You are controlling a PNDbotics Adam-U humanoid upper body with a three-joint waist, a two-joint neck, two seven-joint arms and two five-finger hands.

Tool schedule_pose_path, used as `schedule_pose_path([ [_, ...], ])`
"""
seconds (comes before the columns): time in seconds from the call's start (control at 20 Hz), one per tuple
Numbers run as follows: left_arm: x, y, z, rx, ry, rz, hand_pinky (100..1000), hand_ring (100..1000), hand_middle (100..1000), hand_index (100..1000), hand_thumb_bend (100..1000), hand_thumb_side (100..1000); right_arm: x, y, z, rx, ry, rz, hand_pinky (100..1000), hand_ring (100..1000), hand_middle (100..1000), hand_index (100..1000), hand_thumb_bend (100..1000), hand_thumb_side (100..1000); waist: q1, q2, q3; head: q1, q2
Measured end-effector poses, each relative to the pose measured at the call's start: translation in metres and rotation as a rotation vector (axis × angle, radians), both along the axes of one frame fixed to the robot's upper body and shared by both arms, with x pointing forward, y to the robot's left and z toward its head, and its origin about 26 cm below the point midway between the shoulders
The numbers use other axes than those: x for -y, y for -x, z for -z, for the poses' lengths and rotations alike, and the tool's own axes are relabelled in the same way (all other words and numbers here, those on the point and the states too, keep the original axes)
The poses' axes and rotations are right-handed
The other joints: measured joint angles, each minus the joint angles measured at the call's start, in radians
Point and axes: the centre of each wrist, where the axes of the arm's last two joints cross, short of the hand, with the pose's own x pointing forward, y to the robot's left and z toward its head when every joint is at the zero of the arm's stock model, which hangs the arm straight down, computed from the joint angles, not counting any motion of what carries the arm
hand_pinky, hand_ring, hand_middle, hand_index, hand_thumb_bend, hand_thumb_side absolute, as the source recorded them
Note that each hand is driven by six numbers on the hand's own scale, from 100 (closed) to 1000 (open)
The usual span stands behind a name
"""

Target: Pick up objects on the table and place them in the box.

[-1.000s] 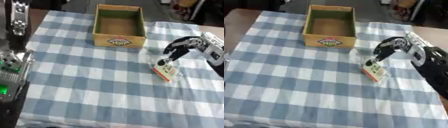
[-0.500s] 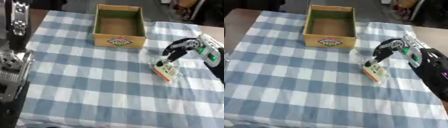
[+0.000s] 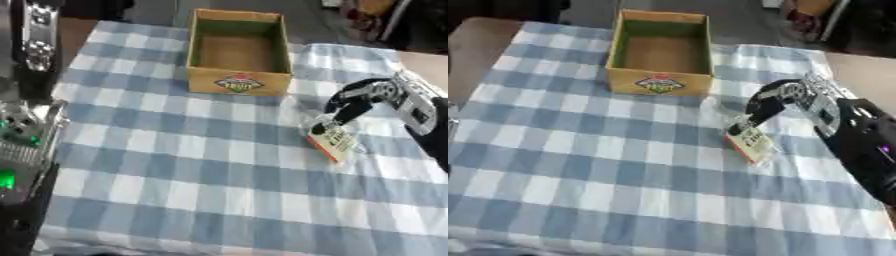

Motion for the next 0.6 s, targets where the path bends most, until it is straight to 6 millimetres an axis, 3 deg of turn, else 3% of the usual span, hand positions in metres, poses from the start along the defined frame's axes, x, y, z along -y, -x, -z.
schedule_pose_path([
  [0.6,0.0001,0.0000,0.0000,0.000,0.000,0.001,737,680,797,915,335,871,-0.0034,-0.0032,0.0089,-0.004,0.014,-0.003,1000,1000,887,903,708,703,0.000,-0.006,0.001,0.003,0.000],
])
